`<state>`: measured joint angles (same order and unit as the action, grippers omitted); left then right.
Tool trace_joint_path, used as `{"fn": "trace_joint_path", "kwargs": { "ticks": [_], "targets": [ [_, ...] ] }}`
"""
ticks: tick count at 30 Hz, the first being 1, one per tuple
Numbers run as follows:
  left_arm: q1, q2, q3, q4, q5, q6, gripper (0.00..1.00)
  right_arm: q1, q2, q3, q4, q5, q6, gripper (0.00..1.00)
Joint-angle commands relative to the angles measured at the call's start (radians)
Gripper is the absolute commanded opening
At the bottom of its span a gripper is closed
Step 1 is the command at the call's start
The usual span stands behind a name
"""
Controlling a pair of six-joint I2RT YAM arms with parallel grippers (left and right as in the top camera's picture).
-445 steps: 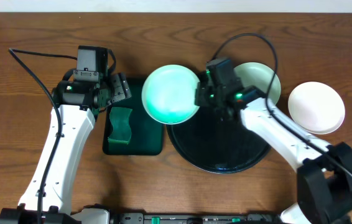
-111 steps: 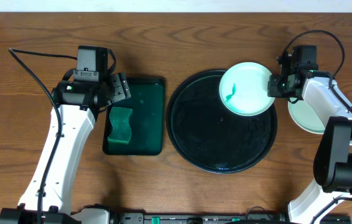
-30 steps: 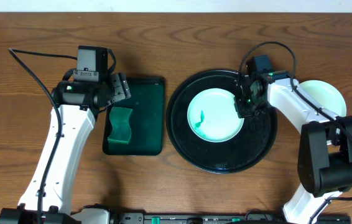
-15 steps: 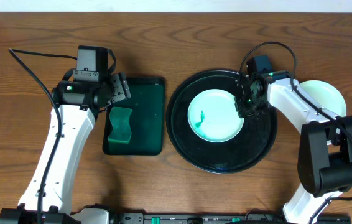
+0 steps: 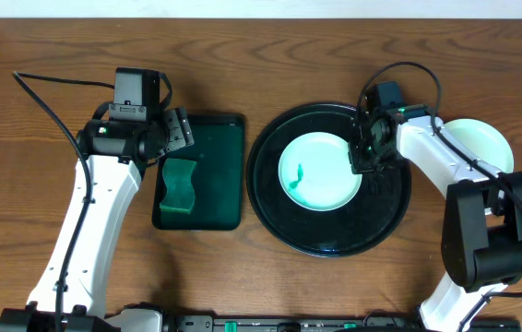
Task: Clean dirty plates on tray and stack at the side
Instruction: 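Move the left gripper down to the green sponge on the green tray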
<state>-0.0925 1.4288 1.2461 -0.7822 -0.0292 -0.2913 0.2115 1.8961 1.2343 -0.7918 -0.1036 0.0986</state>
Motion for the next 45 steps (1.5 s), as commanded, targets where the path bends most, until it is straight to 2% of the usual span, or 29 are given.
{"fn": "trace_joint_path", "kwargs": {
  "ticks": [1,19,23,28,36,42,43,45],
  "targets": [
    [0.003,0.002,0.005,-0.002,-0.005,-0.001,0.82,0.005,0.006,-0.007,0.002,0.01,0.014,0.01],
    [0.002,0.002,0.005,0.0,-0.003,-0.002,0.82,0.005,0.006,-0.007,0.006,0.01,0.013,0.01],
    [0.002,0.002,0.005,-0.122,0.129,-0.002,0.82,0.005,0.006,-0.007,0.006,0.01,0.013,0.01],
    [0.002,0.002,0.005,-0.189,0.223,-0.001,0.82,0.005,0.006,-0.007,0.006,0.01,0.013,0.01],
    [0.002,0.002,0.005,-0.299,0.284,-0.001,0.82,0.006,0.006,-0.007,0.006,0.01,0.013,0.01],
    [0.002,0.002,0.005,-0.313,0.284,-0.001,0.82,0.005,0.006,-0.007,0.006,0.01,0.013,0.01],
    [0.002,0.002,0.005,-0.313,0.284,-0.001,0.8,0.005,0.006,-0.007,0.006,0.01,0.013,0.01],
    [0.002,0.002,0.002,-0.314,0.284,-0.001,0.7,0.005,0.006,-0.007,0.006,0.01,0.013,0.01]
  ]
}}
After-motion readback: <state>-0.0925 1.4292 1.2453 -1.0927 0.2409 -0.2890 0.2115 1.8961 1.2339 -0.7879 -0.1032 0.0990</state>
